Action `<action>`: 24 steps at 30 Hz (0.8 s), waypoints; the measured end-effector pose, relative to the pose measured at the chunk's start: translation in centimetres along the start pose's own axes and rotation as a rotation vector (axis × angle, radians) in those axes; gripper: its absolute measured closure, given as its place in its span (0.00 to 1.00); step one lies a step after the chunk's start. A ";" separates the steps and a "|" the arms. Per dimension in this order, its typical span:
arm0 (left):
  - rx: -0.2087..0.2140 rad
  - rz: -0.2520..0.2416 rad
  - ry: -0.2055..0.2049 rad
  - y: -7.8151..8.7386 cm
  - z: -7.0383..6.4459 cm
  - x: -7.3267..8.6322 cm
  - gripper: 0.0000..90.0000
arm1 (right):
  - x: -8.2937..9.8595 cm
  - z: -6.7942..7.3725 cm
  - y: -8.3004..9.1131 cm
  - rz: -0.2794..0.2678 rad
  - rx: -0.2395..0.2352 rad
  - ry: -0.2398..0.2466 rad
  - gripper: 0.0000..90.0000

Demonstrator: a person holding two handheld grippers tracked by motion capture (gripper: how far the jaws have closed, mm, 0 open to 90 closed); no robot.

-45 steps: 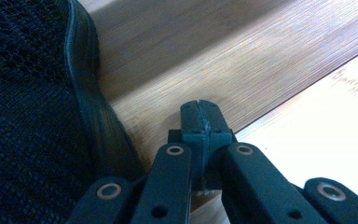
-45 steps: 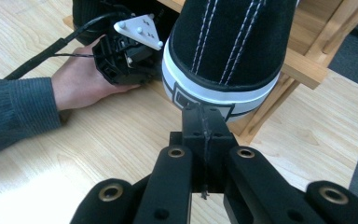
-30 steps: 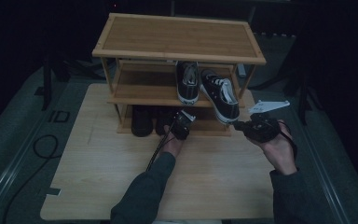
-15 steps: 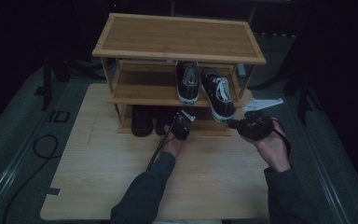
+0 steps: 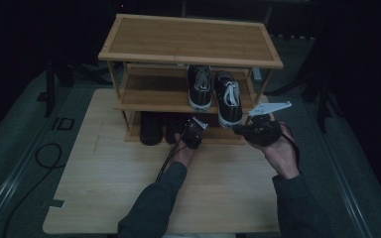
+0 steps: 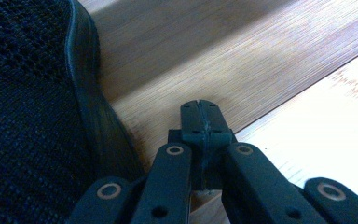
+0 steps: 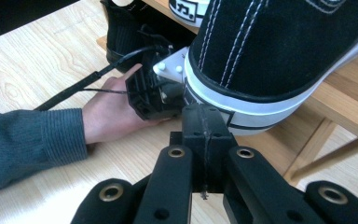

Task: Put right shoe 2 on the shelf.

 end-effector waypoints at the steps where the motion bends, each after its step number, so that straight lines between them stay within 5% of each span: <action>1: 0.001 0.002 0.000 0.0 0.0 0.0 1.00 | -0.1 0.0 -0.1 -0.003 -0.002 0.005 1.00; 18: -0.002 0.003 0.000 0.0 0.0 0.0 1.00 | -0.9 -0.2 -1.1 -0.006 0.023 0.004 1.00; 24: 0.032 -0.004 0.017 -0.1 -0.1 0.0 1.00 | -1.1 -0.6 -1.5 -0.002 0.051 0.002 1.00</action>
Point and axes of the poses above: each handheld gripper's, and its own axes: y roughly backward along the jaws, x roughly out of its underside, z roughly to its left, the point moved 1 cm from there along -y, roughly forward along the jaws, and after that the axes turned 8 degrees about -y, right-handed, at the moved point
